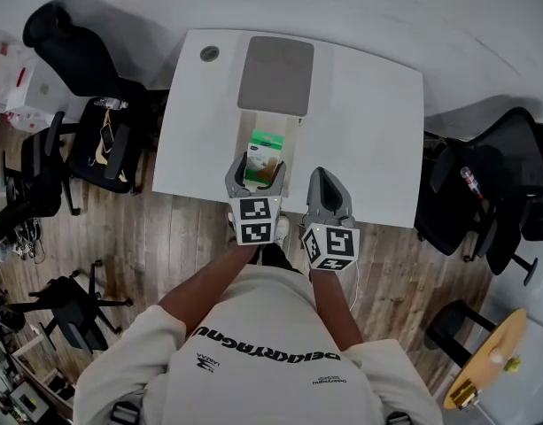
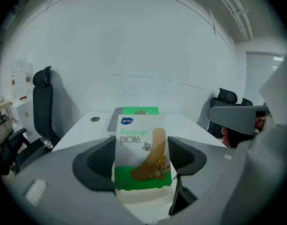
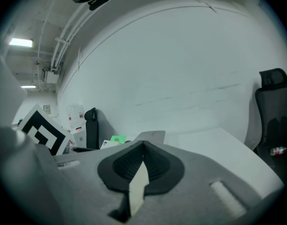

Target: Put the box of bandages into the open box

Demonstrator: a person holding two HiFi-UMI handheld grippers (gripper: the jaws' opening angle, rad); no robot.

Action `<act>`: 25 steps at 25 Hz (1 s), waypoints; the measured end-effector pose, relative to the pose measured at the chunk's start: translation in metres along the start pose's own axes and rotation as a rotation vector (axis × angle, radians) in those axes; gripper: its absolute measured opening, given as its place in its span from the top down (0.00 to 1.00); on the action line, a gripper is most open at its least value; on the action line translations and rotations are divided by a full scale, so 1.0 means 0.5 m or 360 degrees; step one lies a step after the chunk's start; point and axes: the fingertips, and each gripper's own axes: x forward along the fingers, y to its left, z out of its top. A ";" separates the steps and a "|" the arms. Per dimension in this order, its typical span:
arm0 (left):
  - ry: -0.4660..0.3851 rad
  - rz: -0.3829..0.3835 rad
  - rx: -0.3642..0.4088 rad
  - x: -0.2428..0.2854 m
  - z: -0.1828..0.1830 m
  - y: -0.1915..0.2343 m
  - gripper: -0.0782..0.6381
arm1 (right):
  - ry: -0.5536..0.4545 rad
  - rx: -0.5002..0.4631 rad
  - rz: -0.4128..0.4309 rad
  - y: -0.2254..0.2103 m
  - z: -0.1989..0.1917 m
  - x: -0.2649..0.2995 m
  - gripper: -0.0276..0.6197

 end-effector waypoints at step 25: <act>0.0183 0.0079 -0.0034 0.112 -0.068 0.021 0.40 | 0.0031 0.0018 0.0000 -0.017 -0.016 0.019 0.96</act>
